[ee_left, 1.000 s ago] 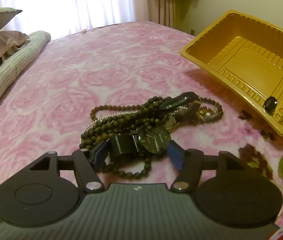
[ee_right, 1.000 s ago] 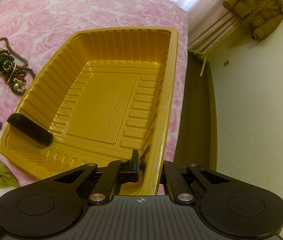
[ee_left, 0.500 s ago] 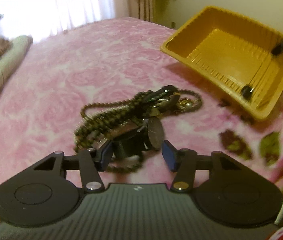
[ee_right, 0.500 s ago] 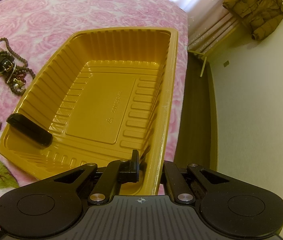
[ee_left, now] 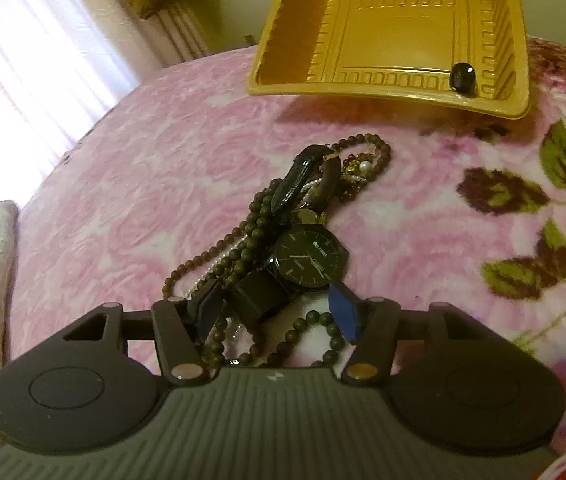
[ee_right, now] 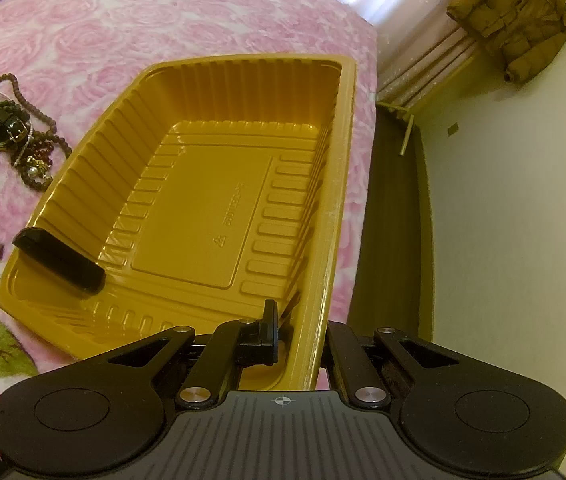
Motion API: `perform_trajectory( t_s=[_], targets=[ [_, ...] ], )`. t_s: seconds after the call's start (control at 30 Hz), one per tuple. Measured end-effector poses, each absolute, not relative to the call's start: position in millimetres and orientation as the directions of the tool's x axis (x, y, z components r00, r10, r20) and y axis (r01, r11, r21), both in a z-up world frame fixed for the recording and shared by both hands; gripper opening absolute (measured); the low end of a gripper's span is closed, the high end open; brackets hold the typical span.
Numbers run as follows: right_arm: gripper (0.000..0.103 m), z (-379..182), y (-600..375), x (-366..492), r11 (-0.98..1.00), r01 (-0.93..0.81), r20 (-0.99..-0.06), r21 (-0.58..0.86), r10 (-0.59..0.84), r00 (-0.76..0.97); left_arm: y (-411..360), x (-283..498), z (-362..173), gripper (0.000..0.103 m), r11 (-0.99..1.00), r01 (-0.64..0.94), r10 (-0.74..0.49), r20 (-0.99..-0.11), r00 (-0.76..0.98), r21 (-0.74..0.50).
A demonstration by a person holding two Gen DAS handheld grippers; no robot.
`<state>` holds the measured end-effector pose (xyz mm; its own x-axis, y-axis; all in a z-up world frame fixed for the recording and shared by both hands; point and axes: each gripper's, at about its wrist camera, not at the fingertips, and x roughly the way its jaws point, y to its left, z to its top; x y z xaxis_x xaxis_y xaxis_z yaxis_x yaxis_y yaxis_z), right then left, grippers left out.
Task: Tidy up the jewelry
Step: 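Grasp the black wristwatch with the left tool and lift it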
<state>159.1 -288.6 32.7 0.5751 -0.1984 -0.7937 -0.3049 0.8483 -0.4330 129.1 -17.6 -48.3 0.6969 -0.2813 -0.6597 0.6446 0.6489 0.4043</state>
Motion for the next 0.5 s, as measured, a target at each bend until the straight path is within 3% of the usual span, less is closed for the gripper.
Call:
perform_trajectory(
  t_s=[0.2,0.27,0.37,0.5],
  targets=[
    [0.005,32.8,-288.9,158.8,0.85,-0.303,-0.794,-0.431,-0.198,0.574,-15.6,139.5,-43.9,0.053,0.68,0.661,-0.295,-0.707,0.643,0.317],
    [0.005,33.2,-289.0,157.8,0.85,-0.303,-0.793,-0.432,-0.198,0.575,-17.3,138.7,-41.5,0.032,0.695,0.651,-0.283,-0.717,0.637,0.304],
    [0.005,32.8,-289.8,158.8,0.851,-0.302,-0.795,-0.43,-0.198,0.573,-16.3,134.1,-34.4,0.025,0.728,0.642,-0.301,-0.729,0.615,0.241],
    [0.005,32.5,-288.9,158.9,0.85,-0.303,-0.794,-0.431,-0.198,0.574,-19.9,126.5,-30.8,0.023,0.732,0.662,-0.362,-0.731,0.578,0.161]
  ],
)
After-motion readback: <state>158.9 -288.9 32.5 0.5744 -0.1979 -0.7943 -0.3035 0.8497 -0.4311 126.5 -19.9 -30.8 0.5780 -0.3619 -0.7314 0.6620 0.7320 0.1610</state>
